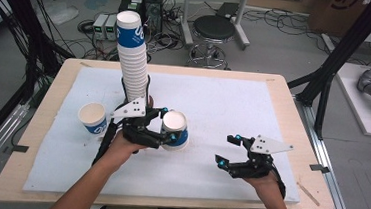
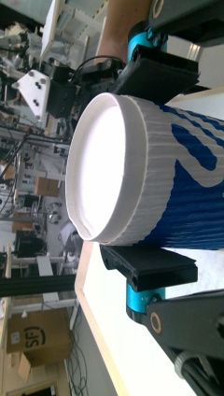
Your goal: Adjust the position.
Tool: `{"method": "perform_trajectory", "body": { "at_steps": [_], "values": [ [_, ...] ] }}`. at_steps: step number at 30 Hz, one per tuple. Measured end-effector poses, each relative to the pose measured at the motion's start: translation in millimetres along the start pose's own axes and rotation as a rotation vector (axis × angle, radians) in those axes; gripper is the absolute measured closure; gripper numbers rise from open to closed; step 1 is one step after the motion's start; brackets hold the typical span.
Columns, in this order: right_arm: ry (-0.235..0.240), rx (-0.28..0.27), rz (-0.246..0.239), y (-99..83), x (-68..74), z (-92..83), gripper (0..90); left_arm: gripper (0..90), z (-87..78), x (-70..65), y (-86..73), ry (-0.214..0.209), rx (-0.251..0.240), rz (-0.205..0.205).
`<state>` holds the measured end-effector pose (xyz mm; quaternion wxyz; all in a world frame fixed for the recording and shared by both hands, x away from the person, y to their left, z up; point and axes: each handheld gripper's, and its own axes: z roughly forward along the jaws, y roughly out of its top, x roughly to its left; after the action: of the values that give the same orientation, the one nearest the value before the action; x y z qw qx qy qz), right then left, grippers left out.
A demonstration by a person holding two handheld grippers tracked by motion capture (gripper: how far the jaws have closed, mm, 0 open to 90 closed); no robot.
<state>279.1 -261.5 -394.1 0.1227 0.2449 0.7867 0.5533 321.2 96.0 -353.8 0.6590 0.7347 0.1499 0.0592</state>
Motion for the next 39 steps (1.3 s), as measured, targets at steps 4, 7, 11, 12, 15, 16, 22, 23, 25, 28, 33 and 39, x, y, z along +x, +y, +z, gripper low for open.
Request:
{"method": "perform_trajectory", "body": {
  "at_steps": [4, 7, 11, 12, 15, 16, 22, 23, 25, 28, 33, 39],
  "values": [
    [0.039, 0.006, -0.023, 4.0, 5.8, 8.4, 19.2, 28.3, 5.5, -2.8, -1.8, -0.027, -0.001, 0.007],
    [0.057, 0.011, -0.035, 6.7, 8.4, 15.9, 19.2, 28.3, 9.6, -4.6, -2.9, -0.041, 0.0, 0.009],
    [0.086, 0.01, -0.045, 11.1, 11.9, 25.2, 19.2, 28.3, 13.9, -5.6, -3.4, -0.058, 0.003, 0.011],
    [0.092, 0.01, -0.047, 12.2, 12.8, 27.2, 19.2, 28.3, 15.0, -6.1, -3.6, -0.06, 0.004, 0.012],
    [0.124, 0.007, -0.048, 15.3, 14.5, 33.5, 19.2, 28.3, 17.5, -7.3, -4.3, -0.069, 0.005, 0.01],
    [0.129, 0.004, -0.049, 16.1, 14.6, 35.4, 19.2, 28.3, 18.3, -7.7, -4.5, -0.072, 0.003, 0.009],
    [0.155, 0.009, -0.053, 20.0, 16.1, 46.0, 19.2, 28.3, 21.7, -10.3, -4.3, -0.09, 0.0, 0.013],
    [0.159, 0.009, -0.054, 20.2, 16.5, 47.4, 19.2, 28.3, 22.6, -10.8, -4.3, -0.091, -0.002, 0.01],
    [0.162, 0.011, -0.056, 20.7, 17.5, 49.2, 19.2, 28.3, 23.9, -11.5, -4.2, -0.098, 0.003, 0.013],
    [0.17, 0.013, -0.06, 20.6, 17.9, 51.6, 19.2, 28.4, 26.2, -12.8, -4.1, -0.107, -0.002, 0.01],
    [0.196, 0.009, -0.046, 20.4, 17.5, 54.3, 19.2, 28.6, 30.2, -14.0, -4.0, -0.119, 0.0, 0.011],
    [0.211, 0.009, -0.048, 20.4, 19.5, 57.1, 18.8, 28.8, 35.9, -16.4, -4.1, -0.133, 0.0, 0.014]
  ]
}}
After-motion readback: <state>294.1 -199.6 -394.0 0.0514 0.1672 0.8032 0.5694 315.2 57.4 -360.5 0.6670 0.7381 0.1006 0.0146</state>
